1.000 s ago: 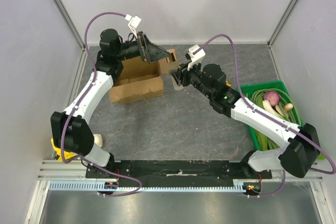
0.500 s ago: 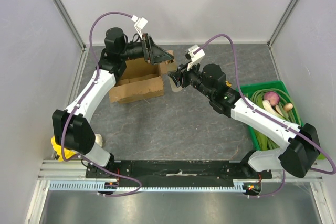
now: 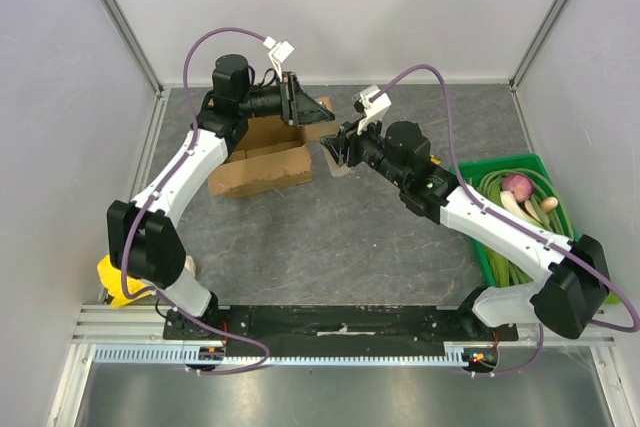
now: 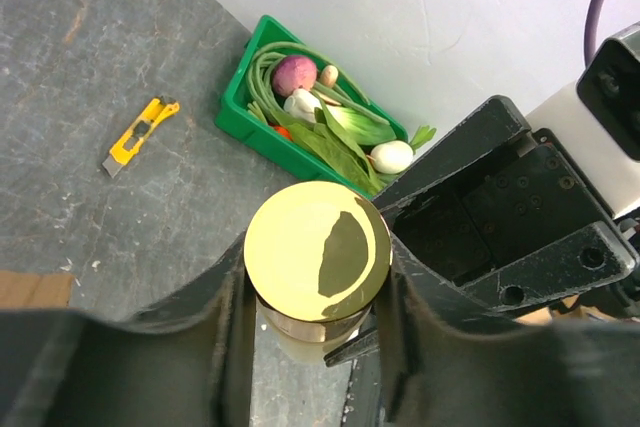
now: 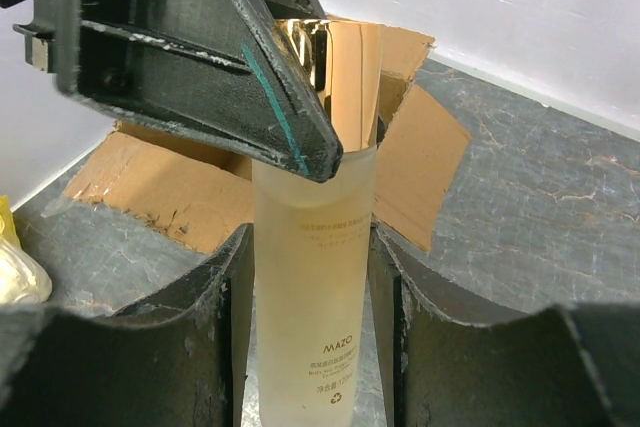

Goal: Unpack the express box

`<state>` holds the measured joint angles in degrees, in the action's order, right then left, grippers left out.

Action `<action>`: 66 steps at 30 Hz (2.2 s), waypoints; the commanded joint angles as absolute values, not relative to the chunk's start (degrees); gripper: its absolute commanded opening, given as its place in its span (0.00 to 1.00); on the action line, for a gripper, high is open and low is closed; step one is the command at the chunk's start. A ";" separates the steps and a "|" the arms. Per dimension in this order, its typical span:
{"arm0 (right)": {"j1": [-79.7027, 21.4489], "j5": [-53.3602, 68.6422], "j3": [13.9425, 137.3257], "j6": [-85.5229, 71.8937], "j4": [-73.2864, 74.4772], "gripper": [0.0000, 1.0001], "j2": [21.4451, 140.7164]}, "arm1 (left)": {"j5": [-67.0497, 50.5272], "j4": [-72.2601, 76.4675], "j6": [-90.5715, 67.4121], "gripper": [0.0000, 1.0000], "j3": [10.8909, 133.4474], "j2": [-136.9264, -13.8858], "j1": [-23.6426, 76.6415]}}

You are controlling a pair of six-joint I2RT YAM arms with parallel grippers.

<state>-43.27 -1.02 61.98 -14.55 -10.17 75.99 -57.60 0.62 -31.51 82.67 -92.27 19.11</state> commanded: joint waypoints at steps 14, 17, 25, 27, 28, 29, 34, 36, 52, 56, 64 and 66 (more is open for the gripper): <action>-43.42 -13.35 63.37 -13.98 -10.11 0.89 69.97 | -53.98 1.49 -25.06 0.02 89.03 -93.51 22.06; -43.33 -17.48 62.40 -13.18 -7.48 0.98 66.81 | -50.64 1.67 -23.30 0.02 89.30 -94.22 23.28; -41.58 -39.53 62.40 -19.23 7.54 0.98 60.30 | -34.39 4.74 -15.92 0.02 90.88 -99.13 30.05; -40.52 -43.76 62.67 -21.00 10.70 0.98 59.68 | -31.31 8.94 -14.33 0.02 90.01 -101.06 32.69; -40.17 -44.38 62.58 -21.53 11.42 0.98 58.89 | -29.81 10.53 -12.32 0.02 89.74 -101.77 33.57; -39.91 -44.56 62.49 -22.23 11.95 0.98 58.63 | -27.36 11.76 -11.09 0.02 89.56 -102.65 35.31; -39.02 -45.00 63.02 -21.97 14.50 0.98 56.96 | -16.38 16.85 -1.70 0.02 90.62 -109.58 40.25; -38.94 -45.00 63.02 -21.36 14.85 0.98 56.60 | -11.98 19.33 3.13 0.02 89.56 -111.00 42.62; -38.50 -41.92 63.28 -15.91 16.26 0.98 54.40 | 5.45 42.53 12.40 0.02 83.15 -121.20 45.88; -38.32 -41.40 63.46 -15.73 16.26 0.98 55.11 | 7.29 41.14 8.18 0.02 83.14 -121.64 45.88; -38.14 -40.34 63.54 -16.00 16.26 0.98 55.46 | 9.49 31.75 2.20 0.02 86.39 -121.29 45.35; -38.14 -40.34 63.37 -15.91 16.35 0.98 55.37 | 9.49 31.12 1.67 0.02 86.48 -121.11 45.26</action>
